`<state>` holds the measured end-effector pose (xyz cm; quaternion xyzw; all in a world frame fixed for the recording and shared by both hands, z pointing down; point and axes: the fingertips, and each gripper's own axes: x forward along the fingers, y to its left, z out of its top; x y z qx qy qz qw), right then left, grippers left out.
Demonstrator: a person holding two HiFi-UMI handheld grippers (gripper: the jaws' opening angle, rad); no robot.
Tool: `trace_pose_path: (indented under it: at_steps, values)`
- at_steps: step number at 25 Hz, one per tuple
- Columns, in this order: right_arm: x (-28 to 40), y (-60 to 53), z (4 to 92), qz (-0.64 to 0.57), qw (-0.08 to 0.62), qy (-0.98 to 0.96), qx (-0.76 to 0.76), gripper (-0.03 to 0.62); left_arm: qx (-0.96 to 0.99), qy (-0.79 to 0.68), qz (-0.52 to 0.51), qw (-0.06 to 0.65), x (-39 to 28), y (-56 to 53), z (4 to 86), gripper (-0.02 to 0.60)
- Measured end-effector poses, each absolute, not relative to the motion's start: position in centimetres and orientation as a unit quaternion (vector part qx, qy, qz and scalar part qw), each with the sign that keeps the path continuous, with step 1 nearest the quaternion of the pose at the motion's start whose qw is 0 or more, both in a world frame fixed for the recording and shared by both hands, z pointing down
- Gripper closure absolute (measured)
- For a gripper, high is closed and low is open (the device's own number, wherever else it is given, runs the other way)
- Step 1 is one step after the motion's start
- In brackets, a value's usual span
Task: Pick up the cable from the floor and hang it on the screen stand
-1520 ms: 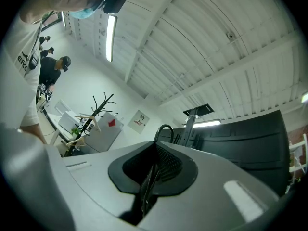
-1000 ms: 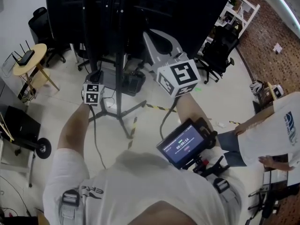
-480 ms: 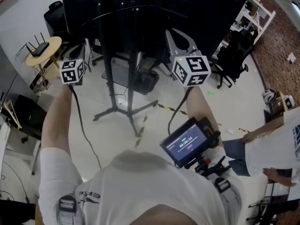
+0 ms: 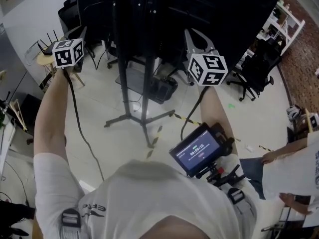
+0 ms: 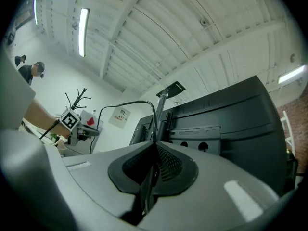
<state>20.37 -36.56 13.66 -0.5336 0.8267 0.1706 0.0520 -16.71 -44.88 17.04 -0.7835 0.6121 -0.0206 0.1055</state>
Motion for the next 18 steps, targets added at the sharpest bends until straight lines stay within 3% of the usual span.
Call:
trace_pose_path:
  at_steps: [18]
  values:
    - [20.0, -45.6, 10.7, 0.182, 0.055, 0.779, -0.598, 0.569, -0.815, 0.567, -0.016, 0.118, -16.8, -57.0, 10.6, 0.56]
